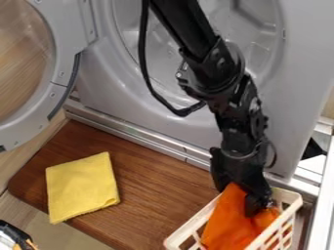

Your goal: Take the orange cloth out of the basket and put it on the washer

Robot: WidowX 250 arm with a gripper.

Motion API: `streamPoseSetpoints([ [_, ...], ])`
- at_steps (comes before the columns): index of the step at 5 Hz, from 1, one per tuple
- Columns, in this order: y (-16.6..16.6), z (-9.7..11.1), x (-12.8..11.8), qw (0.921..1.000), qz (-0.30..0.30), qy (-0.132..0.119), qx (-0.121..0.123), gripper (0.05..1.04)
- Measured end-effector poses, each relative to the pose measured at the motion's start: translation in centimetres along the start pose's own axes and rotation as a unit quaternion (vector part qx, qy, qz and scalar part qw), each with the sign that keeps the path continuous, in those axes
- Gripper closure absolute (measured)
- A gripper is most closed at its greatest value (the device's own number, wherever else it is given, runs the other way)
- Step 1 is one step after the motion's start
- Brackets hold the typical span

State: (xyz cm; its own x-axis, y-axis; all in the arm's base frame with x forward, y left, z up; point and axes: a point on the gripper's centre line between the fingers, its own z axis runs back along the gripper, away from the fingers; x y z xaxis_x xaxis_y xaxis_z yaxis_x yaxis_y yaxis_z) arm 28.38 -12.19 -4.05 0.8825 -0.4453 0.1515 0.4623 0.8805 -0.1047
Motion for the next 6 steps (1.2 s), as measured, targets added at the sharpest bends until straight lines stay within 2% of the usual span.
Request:
streamPoseSetpoints([
  [1,0.2,-0.2,-0.3,1.0,0.004,0.003,0.0,0.13],
  [3,0.6,-0.3,-0.5,0.9998,0.015,0.001,0.013,0.714],
  [4,0.6,-0.3,-0.5,0.9998,0.016,0.005,0.014,0.908],
  [5,0.7,-0.2,-0.6,0.9997,0.016,0.006,0.015,0.993],
  [6,1.0,0.8,-0.4,0.9996,0.016,0.0,0.024,1.0],
])
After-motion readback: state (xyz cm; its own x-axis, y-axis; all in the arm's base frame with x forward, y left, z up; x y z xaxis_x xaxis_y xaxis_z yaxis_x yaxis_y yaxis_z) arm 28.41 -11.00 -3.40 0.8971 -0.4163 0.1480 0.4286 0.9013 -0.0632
